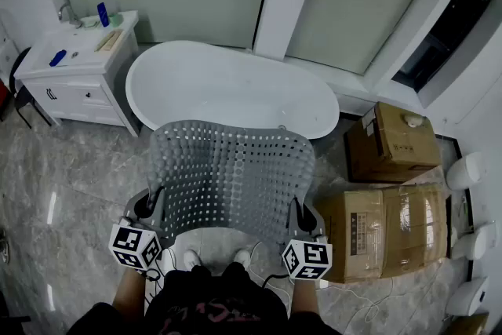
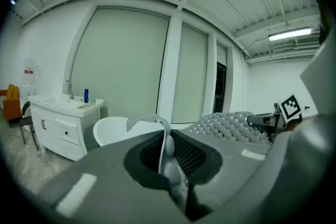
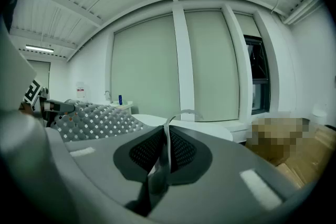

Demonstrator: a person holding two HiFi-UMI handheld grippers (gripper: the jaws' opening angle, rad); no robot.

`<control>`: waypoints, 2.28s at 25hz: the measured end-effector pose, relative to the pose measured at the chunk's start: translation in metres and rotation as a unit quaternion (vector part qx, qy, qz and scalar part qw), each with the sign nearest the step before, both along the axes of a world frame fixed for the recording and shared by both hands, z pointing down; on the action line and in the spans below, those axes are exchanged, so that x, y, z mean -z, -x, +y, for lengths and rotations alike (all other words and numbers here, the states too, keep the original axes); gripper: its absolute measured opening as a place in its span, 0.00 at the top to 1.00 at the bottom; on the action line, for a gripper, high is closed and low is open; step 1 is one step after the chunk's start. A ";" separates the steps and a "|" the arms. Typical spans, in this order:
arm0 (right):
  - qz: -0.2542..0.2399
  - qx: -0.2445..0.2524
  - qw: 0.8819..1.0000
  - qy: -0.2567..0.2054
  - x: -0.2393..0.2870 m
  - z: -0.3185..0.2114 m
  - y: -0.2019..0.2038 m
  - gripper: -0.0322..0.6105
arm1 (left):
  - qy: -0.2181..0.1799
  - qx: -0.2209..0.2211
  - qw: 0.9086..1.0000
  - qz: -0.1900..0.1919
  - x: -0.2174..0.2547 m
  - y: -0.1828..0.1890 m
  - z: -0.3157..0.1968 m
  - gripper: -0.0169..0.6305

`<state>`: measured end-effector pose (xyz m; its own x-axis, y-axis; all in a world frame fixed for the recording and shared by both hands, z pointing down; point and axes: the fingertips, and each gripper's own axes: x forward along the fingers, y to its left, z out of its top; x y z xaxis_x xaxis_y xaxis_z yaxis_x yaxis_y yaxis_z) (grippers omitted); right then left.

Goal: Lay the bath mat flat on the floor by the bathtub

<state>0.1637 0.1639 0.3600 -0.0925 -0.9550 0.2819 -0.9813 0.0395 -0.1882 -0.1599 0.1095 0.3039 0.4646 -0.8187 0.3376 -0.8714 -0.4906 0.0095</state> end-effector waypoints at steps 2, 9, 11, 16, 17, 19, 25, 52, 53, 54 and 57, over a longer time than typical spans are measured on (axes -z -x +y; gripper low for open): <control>0.000 0.000 1.000 0.000 -0.001 -0.001 0.000 0.88 | -0.001 -0.002 1.000 -0.001 -0.001 -0.001 -0.001 0.95; -0.002 0.006 1.000 -0.005 0.001 -0.003 0.006 0.88 | -0.004 -0.007 1.000 -0.002 0.000 0.000 -0.001 0.95; 0.002 0.011 1.000 -0.007 0.002 -0.003 0.011 0.88 | -0.004 -0.009 1.000 -0.002 0.000 0.002 -0.001 0.95; 0.001 0.011 1.000 -0.002 0.000 0.002 0.015 0.87 | 0.001 -0.005 1.000 0.005 -0.003 0.008 0.003 0.95; 0.001 0.010 1.000 0.000 0.000 0.003 0.016 0.87 | 0.002 -0.004 1.000 0.007 -0.004 0.010 0.004 0.95; 0.000 0.009 1.000 0.002 -0.001 0.005 0.019 0.87 | 0.005 -0.004 1.000 0.009 -0.006 0.014 0.005 0.95; 0.007 0.005 1.000 0.005 0.003 0.009 0.030 0.87 | 0.007 -0.011 1.000 0.016 -0.006 0.025 0.010 0.95; 0.055 -0.011 0.998 0.029 0.003 0.023 0.070 0.87 | 0.044 -0.057 0.997 0.028 -0.029 0.057 0.010 0.95; 0.054 -0.011 0.998 0.029 0.001 0.021 0.067 0.87 | 0.045 -0.058 0.997 0.026 -0.031 0.054 0.007 0.95; 0.054 -0.012 0.998 0.030 -0.002 0.020 0.064 0.87 | 0.047 -0.060 0.997 0.024 -0.033 0.051 0.005 0.95; 0.051 -0.013 0.998 0.035 -0.013 0.013 0.051 0.87 | 0.054 -0.062 0.996 0.018 -0.042 0.039 -0.001 0.95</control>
<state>0.1127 0.1770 0.3727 -0.0357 -0.9341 0.3551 -0.9961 0.0047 -0.0878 -0.1985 0.1081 0.3457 0.5729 -0.7143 0.4021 -0.8025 -0.5886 0.0978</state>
